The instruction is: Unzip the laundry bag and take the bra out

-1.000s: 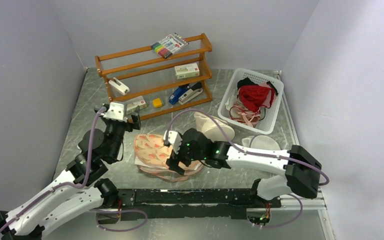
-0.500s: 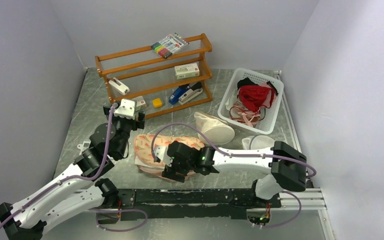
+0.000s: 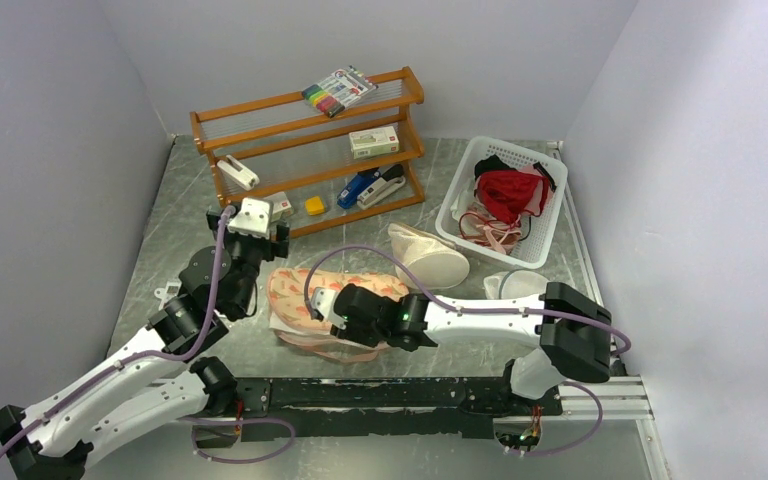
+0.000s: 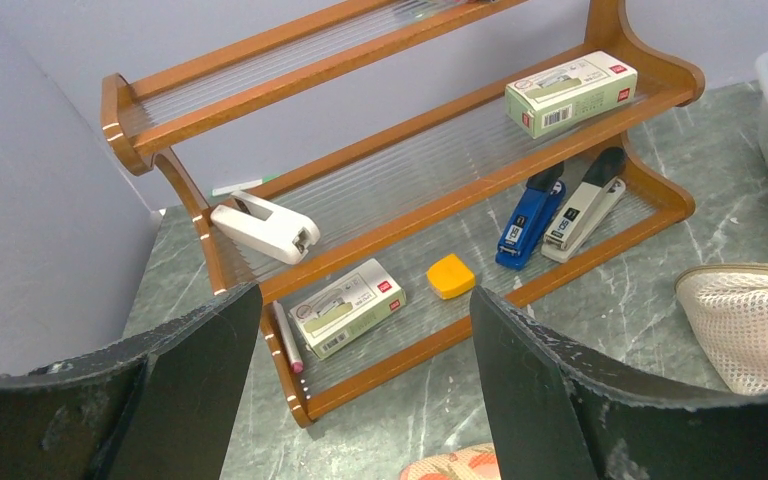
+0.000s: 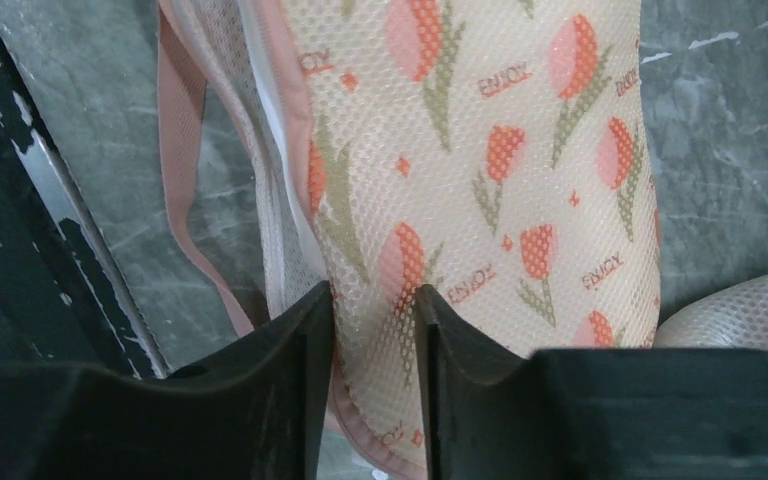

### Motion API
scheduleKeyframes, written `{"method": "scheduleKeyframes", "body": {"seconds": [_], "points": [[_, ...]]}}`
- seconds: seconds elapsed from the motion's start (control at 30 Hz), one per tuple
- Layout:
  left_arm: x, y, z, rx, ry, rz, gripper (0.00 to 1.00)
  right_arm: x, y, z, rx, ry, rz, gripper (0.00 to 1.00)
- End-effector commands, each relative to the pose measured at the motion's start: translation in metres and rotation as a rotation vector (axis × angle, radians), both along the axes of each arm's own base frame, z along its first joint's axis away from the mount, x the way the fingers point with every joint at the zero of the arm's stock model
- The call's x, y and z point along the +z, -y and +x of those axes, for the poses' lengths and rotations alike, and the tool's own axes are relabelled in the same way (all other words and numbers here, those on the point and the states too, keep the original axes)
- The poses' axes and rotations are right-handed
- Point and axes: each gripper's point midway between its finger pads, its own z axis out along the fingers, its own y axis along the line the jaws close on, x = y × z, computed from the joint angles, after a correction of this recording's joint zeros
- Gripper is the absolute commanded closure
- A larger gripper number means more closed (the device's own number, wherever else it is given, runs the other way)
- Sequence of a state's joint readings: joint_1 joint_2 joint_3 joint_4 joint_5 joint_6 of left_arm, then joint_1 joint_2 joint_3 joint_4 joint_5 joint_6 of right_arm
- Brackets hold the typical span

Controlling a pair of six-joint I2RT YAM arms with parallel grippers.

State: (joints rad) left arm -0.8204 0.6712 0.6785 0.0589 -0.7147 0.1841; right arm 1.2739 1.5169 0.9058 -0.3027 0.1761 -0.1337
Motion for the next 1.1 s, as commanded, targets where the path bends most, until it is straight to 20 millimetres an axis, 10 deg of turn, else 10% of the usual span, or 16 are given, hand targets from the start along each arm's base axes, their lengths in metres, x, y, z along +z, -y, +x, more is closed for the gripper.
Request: {"method": "scheduleKeyframes", "body": {"seconds": [0.0,0.6,1.07], "points": [[0.015,-0.003,0.0,0.011,0.021,-0.026,0.13,0.013,-0.004,0.006,-0.021,0.037,0.034,0.7],[0.012,0.001,0.002,0.0,0.009,-0.014,0.13,0.05,-0.01,0.03,-0.063,0.117,0.196,0.9],[0.011,0.002,0.002,-0.006,0.008,-0.014,0.14,0.046,-0.005,0.155,-0.351,0.229,0.214,0.95]]}}
